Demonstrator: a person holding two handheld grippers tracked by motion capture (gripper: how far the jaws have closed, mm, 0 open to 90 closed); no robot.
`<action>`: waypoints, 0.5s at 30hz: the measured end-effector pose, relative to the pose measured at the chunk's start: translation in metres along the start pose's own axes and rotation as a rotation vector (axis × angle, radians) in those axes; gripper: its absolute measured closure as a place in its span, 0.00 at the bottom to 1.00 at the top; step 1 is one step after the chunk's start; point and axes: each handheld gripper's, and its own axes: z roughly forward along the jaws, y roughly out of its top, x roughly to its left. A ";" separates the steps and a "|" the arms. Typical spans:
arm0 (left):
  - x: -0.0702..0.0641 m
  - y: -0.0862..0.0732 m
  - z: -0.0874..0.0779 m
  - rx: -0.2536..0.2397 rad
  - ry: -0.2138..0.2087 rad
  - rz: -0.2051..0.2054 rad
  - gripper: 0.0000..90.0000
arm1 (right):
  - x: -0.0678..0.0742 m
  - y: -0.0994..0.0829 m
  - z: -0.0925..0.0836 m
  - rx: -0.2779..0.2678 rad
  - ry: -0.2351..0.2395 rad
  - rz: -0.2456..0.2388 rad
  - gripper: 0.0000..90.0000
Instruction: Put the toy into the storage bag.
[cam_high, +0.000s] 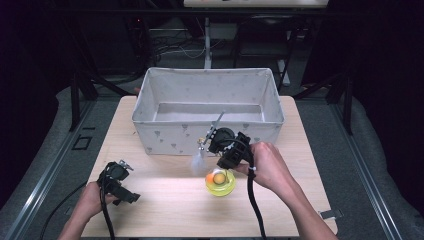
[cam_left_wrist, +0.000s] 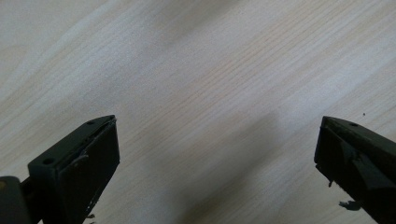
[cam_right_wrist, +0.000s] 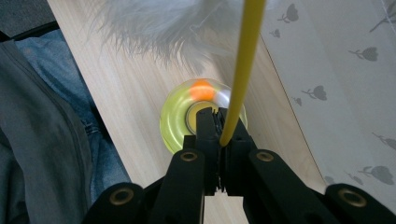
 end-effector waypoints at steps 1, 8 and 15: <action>0.000 0.000 0.000 -0.001 0.000 0.000 0.00 | 0.000 0.000 -0.001 -0.003 0.001 0.003 0.98; 0.000 0.000 0.000 0.003 -0.001 -0.001 0.00 | -0.003 0.002 -0.010 -0.014 0.018 -0.001 0.98; 0.000 0.000 0.000 0.001 0.000 0.001 0.00 | -0.006 0.006 -0.019 -0.018 0.027 -0.009 0.98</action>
